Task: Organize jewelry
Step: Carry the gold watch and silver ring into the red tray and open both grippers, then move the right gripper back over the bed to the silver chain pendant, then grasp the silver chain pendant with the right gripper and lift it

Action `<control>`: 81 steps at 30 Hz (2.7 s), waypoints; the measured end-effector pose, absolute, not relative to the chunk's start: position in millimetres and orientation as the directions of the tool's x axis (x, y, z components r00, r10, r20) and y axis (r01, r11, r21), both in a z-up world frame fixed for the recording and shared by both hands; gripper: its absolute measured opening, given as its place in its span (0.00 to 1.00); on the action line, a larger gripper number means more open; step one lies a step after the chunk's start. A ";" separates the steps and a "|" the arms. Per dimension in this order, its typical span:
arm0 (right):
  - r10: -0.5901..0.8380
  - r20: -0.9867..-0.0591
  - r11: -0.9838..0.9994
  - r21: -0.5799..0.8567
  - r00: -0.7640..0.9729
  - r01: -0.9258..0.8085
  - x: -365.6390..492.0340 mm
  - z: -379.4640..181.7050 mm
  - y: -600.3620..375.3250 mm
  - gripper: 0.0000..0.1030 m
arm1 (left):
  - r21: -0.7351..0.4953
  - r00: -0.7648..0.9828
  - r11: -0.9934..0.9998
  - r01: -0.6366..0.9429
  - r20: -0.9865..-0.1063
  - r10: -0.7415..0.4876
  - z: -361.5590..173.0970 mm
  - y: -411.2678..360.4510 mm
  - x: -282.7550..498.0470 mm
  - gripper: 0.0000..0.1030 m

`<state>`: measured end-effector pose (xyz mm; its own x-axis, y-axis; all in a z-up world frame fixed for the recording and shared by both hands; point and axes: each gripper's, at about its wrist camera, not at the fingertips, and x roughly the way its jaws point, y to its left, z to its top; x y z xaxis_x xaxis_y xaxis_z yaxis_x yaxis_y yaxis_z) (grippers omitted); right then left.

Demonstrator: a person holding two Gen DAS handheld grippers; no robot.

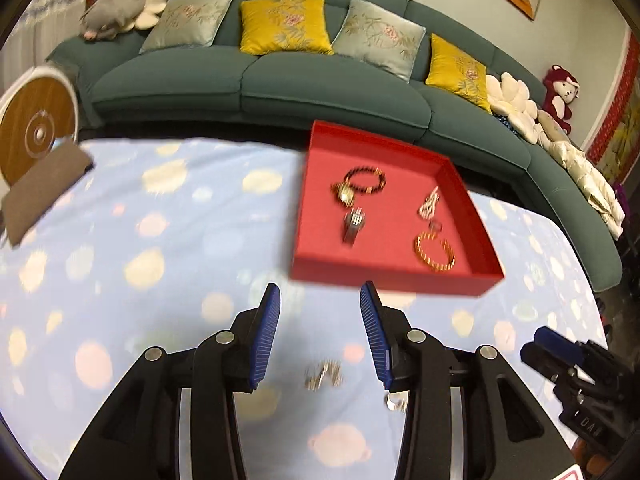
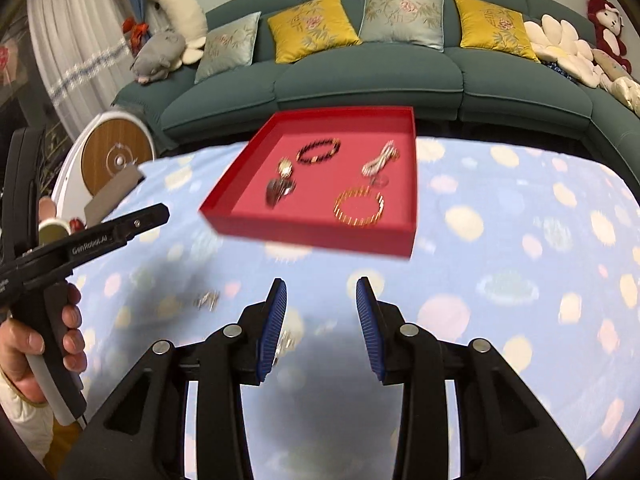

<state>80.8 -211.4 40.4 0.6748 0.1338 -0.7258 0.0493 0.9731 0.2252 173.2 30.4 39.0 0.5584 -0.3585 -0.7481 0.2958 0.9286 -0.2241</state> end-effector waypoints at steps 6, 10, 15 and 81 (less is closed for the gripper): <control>0.156 -0.765 0.982 0.190 0.625 -0.012 60.3 12.6 -179.5 0.34 | -0.187 0.527 0.936 0.299 -0.785 -0.326 9.8 35.8 157.0 0.38; 0.157 -0.778 0.985 0.172 0.609 -0.034 61.7 5.0 -170.7 0.34 | -0.203 0.487 0.925 0.321 -0.802 -0.345 -11.2 32.1 157.7 0.38; 0.156 -0.786 0.986 0.164 0.598 -0.042 65.4 -0.2 -167.4 0.34 | -0.197 0.473 0.925 0.326 -0.813 -0.340 -26.4 20.3 164.6 0.38; 0.250 -0.638 0.958 0.271 0.728 -0.091 85.0 46.8 -184.6 0.02 | -0.267 0.522 0.873 0.407 -0.717 -0.463 28.6 21.9 164.1 0.01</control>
<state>85.0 -184.6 46.8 0.7283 0.2501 -0.6380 -0.0912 0.9581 0.2714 164.1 21.9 28.6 0.5218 -0.4627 -0.7167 0.4071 0.8734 -0.2675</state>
